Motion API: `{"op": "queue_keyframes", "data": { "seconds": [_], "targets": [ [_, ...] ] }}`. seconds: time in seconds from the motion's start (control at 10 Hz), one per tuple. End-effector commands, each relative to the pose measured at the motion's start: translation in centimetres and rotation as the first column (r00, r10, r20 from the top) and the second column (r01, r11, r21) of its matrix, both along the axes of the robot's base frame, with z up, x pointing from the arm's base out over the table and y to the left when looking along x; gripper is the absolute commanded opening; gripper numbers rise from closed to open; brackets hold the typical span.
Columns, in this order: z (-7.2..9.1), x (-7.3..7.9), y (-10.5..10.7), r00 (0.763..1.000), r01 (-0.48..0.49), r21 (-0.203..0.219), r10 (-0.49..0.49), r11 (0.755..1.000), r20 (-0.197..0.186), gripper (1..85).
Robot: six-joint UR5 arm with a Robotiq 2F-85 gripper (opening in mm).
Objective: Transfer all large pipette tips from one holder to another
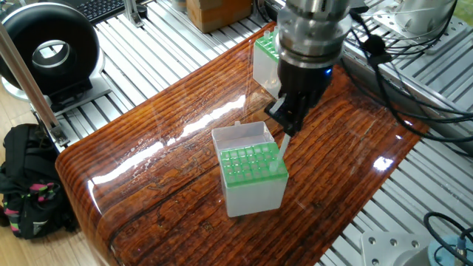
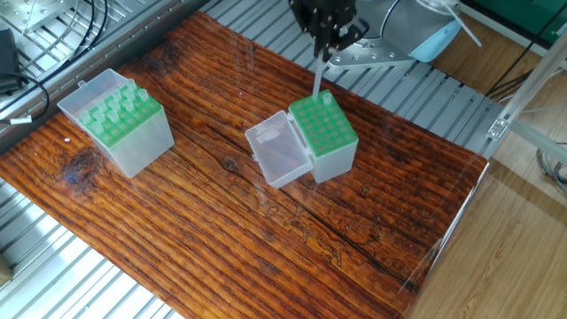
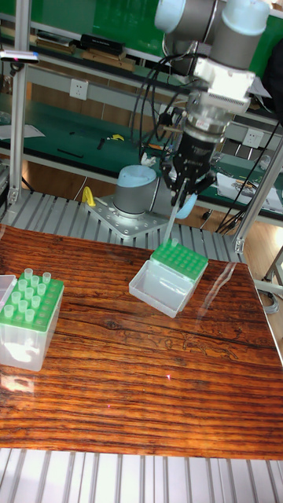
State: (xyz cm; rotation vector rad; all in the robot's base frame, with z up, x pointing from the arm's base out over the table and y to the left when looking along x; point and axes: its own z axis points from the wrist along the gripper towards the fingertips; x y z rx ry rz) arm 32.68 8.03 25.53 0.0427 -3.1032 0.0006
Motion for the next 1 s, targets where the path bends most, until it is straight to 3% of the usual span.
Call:
{"op": "queue_keyframes", "data": {
  "seconds": [0.0,0.3,0.5,0.7,0.9],
  "targets": [
    [2.5,-1.5,-0.1,1.000,-0.013,0.026,0.013,1.000,-0.021,3.7],
    [4.5,-2.5,-1.5,0.996,-0.015,0.041,0.018,0.999,-0.082,3.7],
    [6.2,-2.9,-2.1,0.992,-0.016,0.081,0.026,0.997,-0.120,3.7],
    [7.2,-2.0,-4.5,0.991,-0.069,0.069,0.076,0.995,-0.110,3.7],
    [7.2,1.0,-8.0,0.985,-0.166,-0.003,0.165,0.986,-0.052,3.7]
  ]
}}
